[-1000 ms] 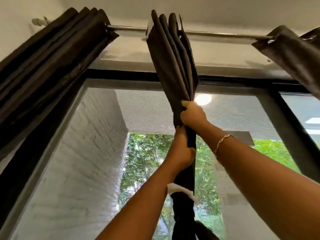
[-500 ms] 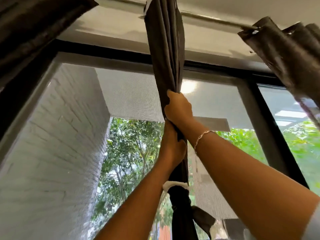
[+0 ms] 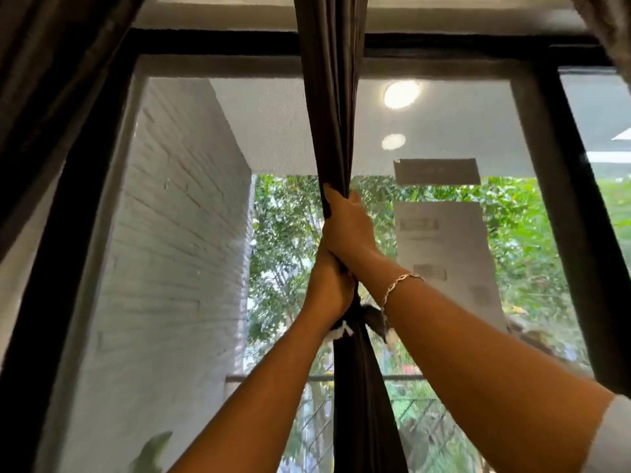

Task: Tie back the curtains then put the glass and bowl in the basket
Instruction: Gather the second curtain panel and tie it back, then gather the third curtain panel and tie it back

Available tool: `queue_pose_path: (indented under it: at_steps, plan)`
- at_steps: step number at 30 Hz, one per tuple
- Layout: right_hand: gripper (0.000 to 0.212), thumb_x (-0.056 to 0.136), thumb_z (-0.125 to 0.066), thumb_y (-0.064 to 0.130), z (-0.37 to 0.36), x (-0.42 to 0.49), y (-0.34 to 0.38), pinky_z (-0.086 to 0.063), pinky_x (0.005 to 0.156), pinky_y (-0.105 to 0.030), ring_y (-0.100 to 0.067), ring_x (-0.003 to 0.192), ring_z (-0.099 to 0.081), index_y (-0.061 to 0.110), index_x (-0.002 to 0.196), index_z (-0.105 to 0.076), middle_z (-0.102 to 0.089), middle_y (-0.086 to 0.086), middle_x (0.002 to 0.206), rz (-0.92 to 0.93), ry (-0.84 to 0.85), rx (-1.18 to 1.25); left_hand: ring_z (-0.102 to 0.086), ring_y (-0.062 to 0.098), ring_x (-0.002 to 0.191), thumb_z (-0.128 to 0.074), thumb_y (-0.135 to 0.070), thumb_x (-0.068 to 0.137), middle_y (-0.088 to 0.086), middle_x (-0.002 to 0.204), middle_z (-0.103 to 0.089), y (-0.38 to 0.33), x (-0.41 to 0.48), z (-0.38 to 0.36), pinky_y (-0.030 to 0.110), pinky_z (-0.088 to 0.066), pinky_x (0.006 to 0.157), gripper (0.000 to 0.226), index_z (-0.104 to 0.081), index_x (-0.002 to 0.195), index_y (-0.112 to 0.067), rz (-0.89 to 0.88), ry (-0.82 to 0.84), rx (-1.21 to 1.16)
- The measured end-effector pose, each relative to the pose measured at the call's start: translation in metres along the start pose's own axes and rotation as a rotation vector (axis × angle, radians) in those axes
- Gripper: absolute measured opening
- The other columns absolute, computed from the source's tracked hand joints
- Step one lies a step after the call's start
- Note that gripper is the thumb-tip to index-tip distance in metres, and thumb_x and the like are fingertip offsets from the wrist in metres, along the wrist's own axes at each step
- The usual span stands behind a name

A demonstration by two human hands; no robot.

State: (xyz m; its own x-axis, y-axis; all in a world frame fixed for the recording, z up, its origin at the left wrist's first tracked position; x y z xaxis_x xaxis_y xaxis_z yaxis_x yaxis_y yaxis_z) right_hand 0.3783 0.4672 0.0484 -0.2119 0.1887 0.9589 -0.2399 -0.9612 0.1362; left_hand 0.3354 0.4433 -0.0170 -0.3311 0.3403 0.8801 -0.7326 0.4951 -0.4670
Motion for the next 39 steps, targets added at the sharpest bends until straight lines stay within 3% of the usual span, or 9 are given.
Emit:
queue_pose_path:
  at_steps: [2,5,8,16,23,28,33,36,39]
  plan:
    - [0.059,0.093,-0.038,0.003,0.001,-0.016,-0.004,-0.039,0.075,-0.030,-0.032,0.093,-0.053,0.026,0.146,-0.025,-0.038,-0.019,0.132,0.010,0.014,0.058,-0.057,0.000,0.066,-0.040,-0.007,0.097,0.005,0.090,-0.068,0.006,-0.013,0.002,0.010,-0.045,0.058,0.039,-0.038,0.136,-0.010,0.005,-0.040,0.058]
    - [0.065,0.096,-0.045,0.019,0.002,-0.054,-0.012,-0.042,0.074,-0.031,-0.032,0.092,-0.054,0.031,0.148,-0.008,-0.045,-0.019,0.118,-0.011,-0.037,0.202,-0.060,0.018,0.093,-0.044,-0.013,0.095,0.008,0.128,-0.053,0.009,-0.049,0.001,0.027,-0.051,0.069,0.063,-0.012,0.148,-0.021,-0.046,0.012,0.200]
    - [0.064,0.097,-0.042,0.032,-0.002,-0.094,-0.021,-0.041,0.078,-0.031,-0.031,0.102,-0.053,0.026,0.149,-0.005,-0.048,-0.018,0.123,-0.107,-0.025,0.270,-0.059,0.026,0.100,-0.044,-0.017,0.096,0.014,0.138,-0.045,0.018,-0.082,0.000,0.035,-0.051,0.073,0.071,0.004,0.148,-0.024,-0.024,0.057,0.326]
    - [0.061,0.098,-0.032,0.042,-0.015,-0.223,-0.037,-0.012,0.119,-0.041,-0.029,0.145,-0.003,0.020,0.149,-0.006,-0.010,-0.015,0.156,-0.195,0.232,0.088,-0.021,0.027,0.142,-0.049,-0.007,0.090,0.011,0.157,-0.001,0.042,-0.200,-0.002,0.038,-0.037,0.107,0.074,-0.002,0.147,-0.007,0.089,0.208,0.658]
    - [0.083,0.082,0.005,0.062,-0.017,-0.367,-0.046,-0.009,0.117,-0.043,-0.039,0.143,-0.012,0.014,0.148,-0.012,-0.018,-0.026,0.151,-0.269,0.540,-0.123,-0.040,0.042,0.129,-0.080,-0.021,0.064,0.030,0.140,-0.039,0.085,-0.328,0.001,0.049,-0.030,0.103,0.087,-0.036,0.133,0.007,-0.048,0.377,1.081]
    - [0.063,0.091,-0.025,0.046,-0.016,-0.451,-0.048,-0.040,0.097,-0.054,-0.044,0.117,-0.053,0.003,0.132,-0.049,-0.059,-0.030,0.120,-0.345,0.723,-0.239,-0.042,0.042,0.128,-0.084,-0.026,0.059,0.030,0.138,-0.041,0.096,-0.404,0.005,0.052,-0.040,0.100,0.086,-0.046,0.129,0.008,0.038,0.551,1.126]
    - [0.063,0.096,-0.033,0.005,-0.001,-0.532,-0.039,-0.015,0.117,-0.037,-0.031,0.144,0.011,0.012,0.149,0.000,0.000,-0.017,0.157,-0.447,0.953,-0.144,-0.046,0.038,0.126,-0.083,-0.033,0.058,0.028,0.136,-0.045,0.103,-0.478,0.006,0.048,-0.038,0.101,0.086,-0.050,0.128,0.004,0.137,0.749,1.148]
    - [0.073,0.089,-0.034,-0.007,0.013,-0.570,-0.024,-0.024,0.113,-0.035,-0.030,0.143,0.016,0.014,0.149,0.003,0.009,-0.012,0.157,-0.508,1.057,-0.157,-0.040,0.037,0.131,-0.080,-0.033,0.065,0.027,0.141,-0.039,0.099,-0.520,0.009,0.045,-0.028,0.107,0.084,-0.044,0.133,0.002,0.185,0.818,1.130]
    - [0.068,0.093,-0.034,-0.002,0.024,-0.599,-0.011,-0.009,0.117,-0.035,-0.031,0.144,0.012,0.013,0.149,0.001,0.004,-0.015,0.157,-0.508,1.100,-0.226,-0.025,0.035,0.139,-0.069,-0.036,0.078,0.025,0.150,-0.022,0.092,-0.552,0.010,0.042,-0.013,0.111,0.083,-0.029,0.141,0.001,0.193,0.923,1.112]
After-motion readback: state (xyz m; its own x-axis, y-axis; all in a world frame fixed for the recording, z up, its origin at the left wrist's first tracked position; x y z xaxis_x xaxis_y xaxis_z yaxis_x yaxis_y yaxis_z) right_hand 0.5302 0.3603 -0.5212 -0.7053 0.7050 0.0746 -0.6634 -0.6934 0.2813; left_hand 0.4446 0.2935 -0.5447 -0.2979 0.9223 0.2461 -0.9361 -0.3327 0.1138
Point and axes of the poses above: each hand's wrist, its own x-axis towards the middle knuckle, its own z-axis out of the back of the hand, y = z × x, the point moved 2 cm from there along x, towards the middle knuckle
